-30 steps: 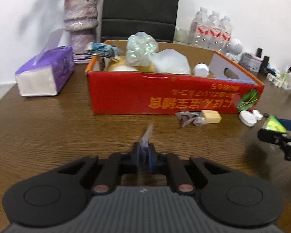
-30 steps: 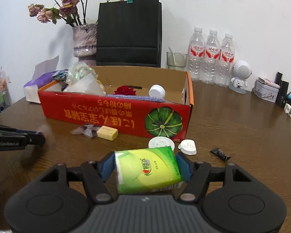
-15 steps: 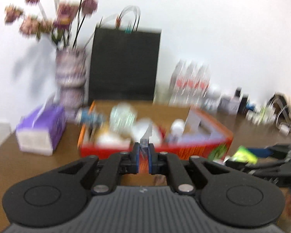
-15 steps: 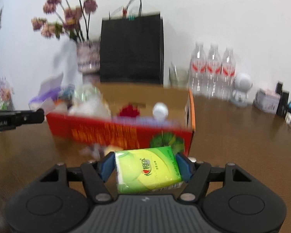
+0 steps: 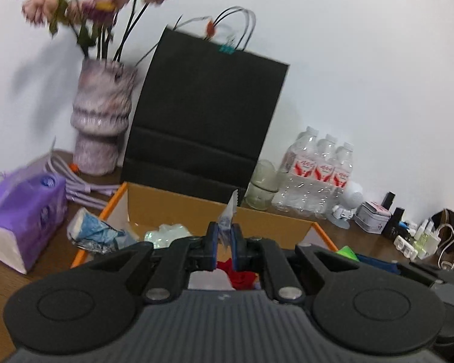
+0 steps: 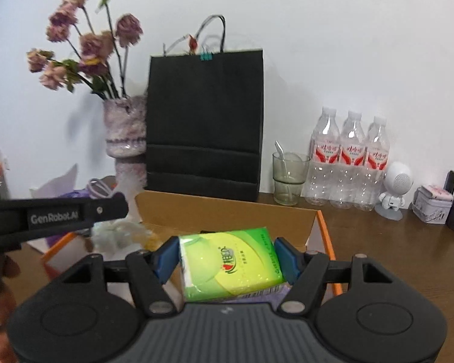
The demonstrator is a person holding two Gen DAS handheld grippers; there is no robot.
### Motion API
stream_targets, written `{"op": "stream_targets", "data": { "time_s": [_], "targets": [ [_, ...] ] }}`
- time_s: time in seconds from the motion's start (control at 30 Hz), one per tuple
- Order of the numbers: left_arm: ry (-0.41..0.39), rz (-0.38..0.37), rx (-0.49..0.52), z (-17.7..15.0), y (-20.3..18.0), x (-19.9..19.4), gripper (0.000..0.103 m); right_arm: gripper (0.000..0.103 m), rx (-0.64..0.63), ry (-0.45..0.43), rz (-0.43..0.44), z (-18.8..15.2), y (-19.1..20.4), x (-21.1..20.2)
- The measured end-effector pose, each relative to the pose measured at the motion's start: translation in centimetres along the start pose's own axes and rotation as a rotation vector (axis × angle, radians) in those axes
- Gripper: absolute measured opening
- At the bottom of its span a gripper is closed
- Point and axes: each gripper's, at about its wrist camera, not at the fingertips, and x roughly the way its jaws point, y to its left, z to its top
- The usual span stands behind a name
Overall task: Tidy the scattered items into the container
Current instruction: 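Carry the tissue pack with the right tool while the left tool carries the packet, release both into box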
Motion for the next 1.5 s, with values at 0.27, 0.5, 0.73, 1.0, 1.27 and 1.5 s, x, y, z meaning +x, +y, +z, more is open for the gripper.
{"op": "stream_targets", "data": {
  "time_s": [0.27,0.5,0.73,1.0,1.27,1.5],
  "targets": [
    [0.044,0.057,0.048,-1.4,0.7,2.5,0.01,0.068,-0.039,0.067,-0.015,-1.5,0.3,3.7],
    [-0.071,0.107,0.065,-1.2,0.2,0.4,0.103,0.103,0.03,0.081,0.024,-1.7,-0.9,3.6],
    [-0.1,0.141,0.104,-1.1,-0.6,-0.4,0.103,0.103,0.036,0.083,0.04,-1.0,-1.4,2.9],
    [-0.032,0.184,0.02,-0.5,1.0,-0.5,0.103,0.103,0.026,0.085,0.024,-0.9,-1.6,2.3],
    [-0.003,0.153,-0.026,-0.2,1.5,-3.1,0.103,0.103,0.016,0.064,0.032,-0.5,-1.6,-0.1],
    [-0.014,0.111,0.016,-0.9,0.3,-6.8,0.103,0.103,0.013,0.044,0.049,-1.5,-1.7,-4.4]
  ]
}}
